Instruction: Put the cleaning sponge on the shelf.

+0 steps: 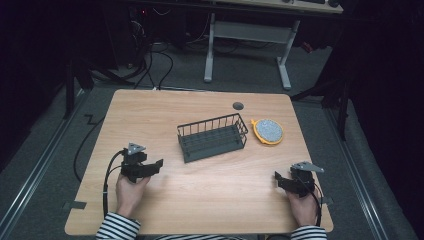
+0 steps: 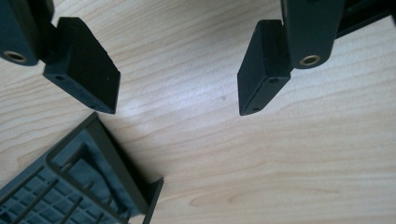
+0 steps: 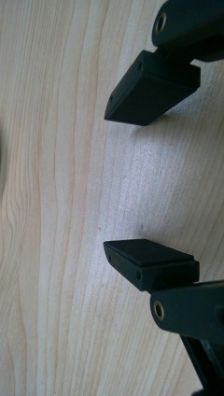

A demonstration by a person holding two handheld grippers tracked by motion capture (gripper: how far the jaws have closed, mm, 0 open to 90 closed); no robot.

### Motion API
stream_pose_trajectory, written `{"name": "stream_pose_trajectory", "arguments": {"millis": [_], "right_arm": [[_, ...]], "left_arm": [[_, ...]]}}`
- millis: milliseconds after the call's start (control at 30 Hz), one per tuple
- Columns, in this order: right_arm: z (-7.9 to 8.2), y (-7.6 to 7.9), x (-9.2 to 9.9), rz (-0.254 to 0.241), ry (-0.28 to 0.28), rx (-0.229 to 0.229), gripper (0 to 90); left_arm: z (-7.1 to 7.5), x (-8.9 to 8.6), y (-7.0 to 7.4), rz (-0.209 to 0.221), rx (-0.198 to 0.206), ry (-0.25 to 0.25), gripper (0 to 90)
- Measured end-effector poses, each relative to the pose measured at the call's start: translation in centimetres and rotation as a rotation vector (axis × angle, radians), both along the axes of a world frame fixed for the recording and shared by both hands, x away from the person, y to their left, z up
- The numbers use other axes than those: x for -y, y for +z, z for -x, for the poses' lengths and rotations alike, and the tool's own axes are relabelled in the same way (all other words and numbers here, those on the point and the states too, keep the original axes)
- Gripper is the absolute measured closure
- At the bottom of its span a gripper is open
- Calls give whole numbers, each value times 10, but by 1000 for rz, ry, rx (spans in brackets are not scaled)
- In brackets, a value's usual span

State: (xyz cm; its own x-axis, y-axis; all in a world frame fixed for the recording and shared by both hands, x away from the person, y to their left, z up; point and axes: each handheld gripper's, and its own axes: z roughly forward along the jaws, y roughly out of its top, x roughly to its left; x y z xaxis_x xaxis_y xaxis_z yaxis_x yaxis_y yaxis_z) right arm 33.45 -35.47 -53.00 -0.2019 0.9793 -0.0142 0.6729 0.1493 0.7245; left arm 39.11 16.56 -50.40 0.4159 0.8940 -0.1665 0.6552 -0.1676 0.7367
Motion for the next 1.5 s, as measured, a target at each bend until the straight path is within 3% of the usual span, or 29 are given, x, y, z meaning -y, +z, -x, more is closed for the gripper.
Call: {"name": "stream_pose_trajectory", "arguments": {"millis": [233,467,667,733,800,833,1000,1133,1500], "right_arm": [[0,0,0,-5,7,-3,297],[-1,0,0,1,23,-6,278],[-4,3,5,-54,23,-26,317],[-5,6,9,-109,27,-18,335],[-6,9,12,-125,28,-25,339],[-6,11,13,-127,31,-29,356],[-11,22,13,-142,43,-24,396],[-21,31,15,-163,58,-17,410],[-63,57,22,-167,39,-23,414]], "left_arm": [[2,-2,-12,0,-9,19,309],[2,0,-22,-47,-9,36,319],[2,0,-27,-63,-2,41,322],[1,0,-28,-66,2,39,323],[1,-1,-28,-69,9,37,323],[2,-2,-32,-67,44,39,323],[3,-5,-32,-29,37,61,326],[3,-4,-32,-33,39,63,325],[4,6,-32,-132,57,55,320]]}}
